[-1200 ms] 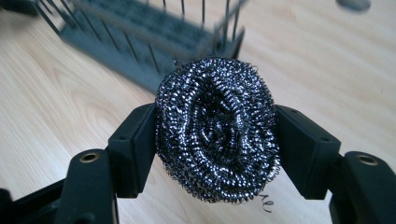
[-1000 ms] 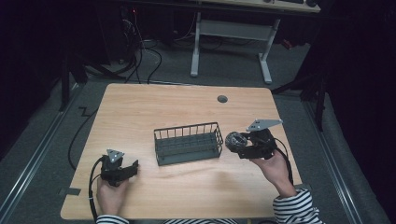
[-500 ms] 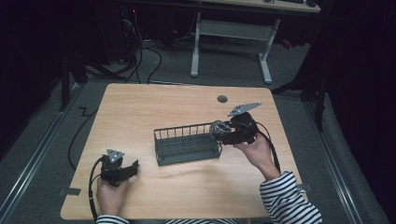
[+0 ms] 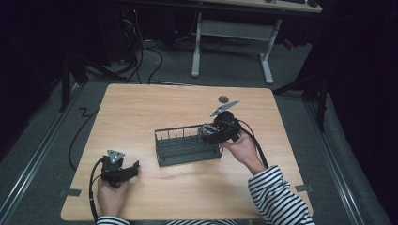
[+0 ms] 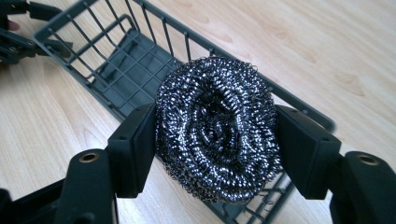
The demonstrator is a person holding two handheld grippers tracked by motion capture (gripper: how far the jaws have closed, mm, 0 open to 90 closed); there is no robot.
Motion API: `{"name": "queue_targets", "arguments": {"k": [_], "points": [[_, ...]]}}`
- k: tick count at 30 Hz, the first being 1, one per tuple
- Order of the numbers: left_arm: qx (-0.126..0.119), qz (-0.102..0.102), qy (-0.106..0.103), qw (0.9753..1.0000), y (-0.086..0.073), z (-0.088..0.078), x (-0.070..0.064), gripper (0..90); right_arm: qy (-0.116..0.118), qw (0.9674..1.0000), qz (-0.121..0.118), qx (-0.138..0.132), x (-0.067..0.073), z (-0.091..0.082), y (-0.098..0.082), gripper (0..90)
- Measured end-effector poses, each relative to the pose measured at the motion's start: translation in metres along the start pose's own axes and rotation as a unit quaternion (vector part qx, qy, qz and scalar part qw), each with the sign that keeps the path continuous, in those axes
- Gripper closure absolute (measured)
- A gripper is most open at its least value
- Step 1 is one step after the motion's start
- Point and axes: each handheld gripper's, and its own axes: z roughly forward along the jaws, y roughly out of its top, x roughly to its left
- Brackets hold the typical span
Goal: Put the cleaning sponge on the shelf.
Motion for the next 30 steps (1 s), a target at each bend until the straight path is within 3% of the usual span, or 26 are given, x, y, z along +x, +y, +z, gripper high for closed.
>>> {"name": "queue_targets", "arguments": {"k": [15, 24, 28, 30], "points": [[0.000, -0.001, 0.000, 1.0000, 0.000, 0.000, 0.000, 25.1, -0.008, 0.9984, 0.014, 0.053, -0.004, 0.032, 0.003, 33.4], [0.000, 0.000, -0.001, 1.0000, 0.000, 0.000, 0.000, 25.0, -0.007, 0.9995, 0.016, 0.028, -0.006, 0.023, -0.001, 30.9], [0.000, 0.000, -0.001, 1.0000, 0.000, 0.000, 0.000, 24.9, -0.007, 0.9998, 0.018, 0.009, -0.009, 0.010, -0.007, 31.9], [0.000, 0.000, 0.000, 1.0000, 0.000, 0.000, 0.000, 24.9, -0.019, 0.9997, 0.015, 0.001, -0.009, 0.003, -0.011, 32.4]]}}
